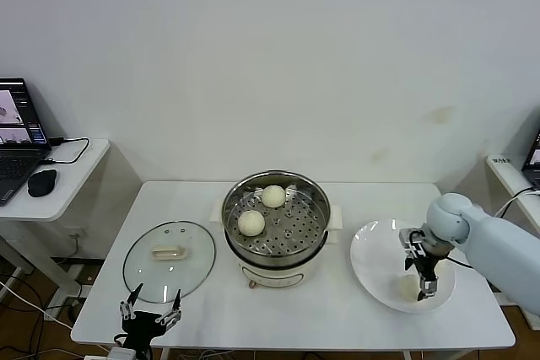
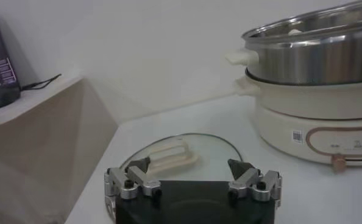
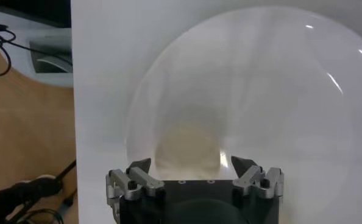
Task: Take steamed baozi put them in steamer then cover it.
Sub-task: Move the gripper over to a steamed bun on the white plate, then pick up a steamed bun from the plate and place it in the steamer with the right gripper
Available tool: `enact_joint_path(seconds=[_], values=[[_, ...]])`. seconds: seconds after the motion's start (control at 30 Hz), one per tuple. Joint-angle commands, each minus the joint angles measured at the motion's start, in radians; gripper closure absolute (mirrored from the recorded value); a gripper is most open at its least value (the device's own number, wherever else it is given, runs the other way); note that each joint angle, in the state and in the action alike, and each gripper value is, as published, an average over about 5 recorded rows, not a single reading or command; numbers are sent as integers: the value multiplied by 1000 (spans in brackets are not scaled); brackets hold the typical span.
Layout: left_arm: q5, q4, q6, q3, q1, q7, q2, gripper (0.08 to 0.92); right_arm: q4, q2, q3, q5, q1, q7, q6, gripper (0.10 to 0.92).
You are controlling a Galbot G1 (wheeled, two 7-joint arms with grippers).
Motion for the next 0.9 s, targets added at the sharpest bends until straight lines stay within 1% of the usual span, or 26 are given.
enact_joint_path(seconds=[0.03,0.23,0.33,0.47,0.7,0.8,0.9], values=[[0,4,0,2,-1,0,-1,177,-6,1,3,-5,-7,-1,2,203],[0,10,0,3,-4,-1,-2,177,-11,4,3,-8,-10,-1,1,204],[0,13,0,5,-6,-2,-3,177,-13,7,3,-8,-10,2,-2,224],[2,16,0,6,-6,-2,-2,177,-16,8,2,-4,-9,4,-6,291],[4,19,1,7,-11,-2,-2,177,-13,-2,4,9,2,3,-10,457],[4,18,1,9,-12,-2,-2,177,-7,-12,7,24,23,1,-13,486],[3,19,1,11,-16,-4,-3,177,0,-28,3,52,74,-2,-17,490]])
